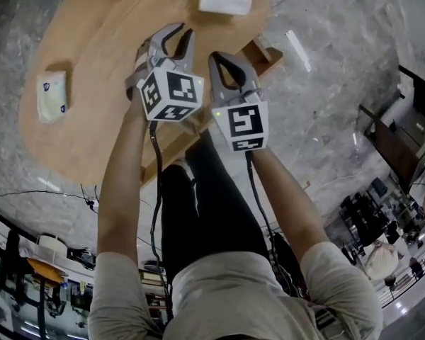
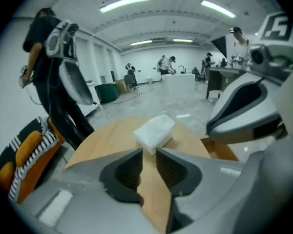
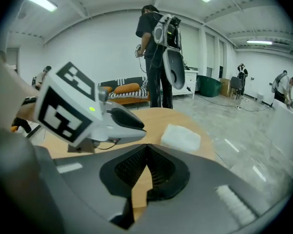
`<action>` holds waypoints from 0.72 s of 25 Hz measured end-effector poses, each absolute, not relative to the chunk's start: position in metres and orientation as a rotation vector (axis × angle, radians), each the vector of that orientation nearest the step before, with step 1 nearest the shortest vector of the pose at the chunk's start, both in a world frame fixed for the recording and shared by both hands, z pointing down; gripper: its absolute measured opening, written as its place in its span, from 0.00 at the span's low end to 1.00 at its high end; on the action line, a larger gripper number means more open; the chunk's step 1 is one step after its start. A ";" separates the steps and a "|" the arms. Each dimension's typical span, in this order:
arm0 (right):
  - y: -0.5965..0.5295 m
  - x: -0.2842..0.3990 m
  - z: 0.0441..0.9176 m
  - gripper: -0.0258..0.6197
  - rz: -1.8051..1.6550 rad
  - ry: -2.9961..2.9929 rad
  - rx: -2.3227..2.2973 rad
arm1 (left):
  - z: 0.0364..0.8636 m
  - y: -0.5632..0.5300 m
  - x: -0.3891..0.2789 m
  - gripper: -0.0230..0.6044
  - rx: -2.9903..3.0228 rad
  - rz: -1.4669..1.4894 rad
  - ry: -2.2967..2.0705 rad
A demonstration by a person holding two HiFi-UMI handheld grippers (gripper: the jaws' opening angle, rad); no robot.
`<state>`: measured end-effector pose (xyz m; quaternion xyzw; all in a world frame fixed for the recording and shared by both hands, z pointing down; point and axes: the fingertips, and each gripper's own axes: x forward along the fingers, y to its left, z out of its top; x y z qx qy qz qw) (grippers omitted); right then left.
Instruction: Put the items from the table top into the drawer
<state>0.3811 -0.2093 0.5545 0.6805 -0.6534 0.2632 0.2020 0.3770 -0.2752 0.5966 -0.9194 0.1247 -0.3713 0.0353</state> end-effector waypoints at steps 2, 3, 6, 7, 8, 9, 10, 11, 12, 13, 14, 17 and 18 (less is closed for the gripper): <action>-0.199 0.387 0.554 0.05 0.762 -1.799 1.936 | 0.607 -0.279 0.398 0.20 -2.763 -1.162 0.293; -0.194 0.391 0.552 0.05 0.776 -1.784 1.959 | 0.612 -0.280 0.407 0.20 -2.739 -1.172 0.255; -0.175 0.402 0.548 0.05 0.815 -1.747 2.009 | 0.631 -0.281 0.425 0.21 -2.658 -1.225 0.181; -0.169 0.407 0.548 0.05 0.823 -1.738 2.018 | 0.637 -0.281 0.429 0.21 -2.643 -1.244 0.177; -0.163 0.411 0.548 0.05 0.832 -1.728 2.024 | 0.643 -0.282 0.432 0.21 -2.634 -1.261 0.180; -0.157 0.415 0.549 0.05 0.841 -1.718 2.028 | 0.649 -0.282 0.435 0.21 -2.625 -1.276 0.185; -0.152 0.418 0.551 0.05 0.854 -1.707 2.031 | 0.655 -0.283 0.437 0.21 -2.610 -1.287 0.192; -0.148 0.421 0.553 0.05 0.869 -1.694 2.035 | 0.659 -0.284 0.438 0.21 -2.593 -1.293 0.204; -0.144 0.424 0.554 0.05 0.880 -1.683 2.040 | 0.662 -0.286 0.439 0.20 -2.581 -1.290 0.220; -0.142 0.427 0.555 0.05 0.882 -1.677 2.048 | 0.662 -0.288 0.440 0.20 -2.584 -1.284 0.233; -0.141 0.429 0.556 0.05 0.878 -1.676 2.055 | 0.661 -0.289 0.440 0.17 -2.611 -1.277 0.242; -0.141 0.427 0.556 0.05 0.872 -1.685 2.054 | 0.647 -0.289 0.432 0.08 -2.789 -1.250 0.291; -0.143 0.424 0.557 0.05 0.873 -1.694 2.050 | 0.641 -0.289 0.425 0.08 -2.838 -1.235 0.325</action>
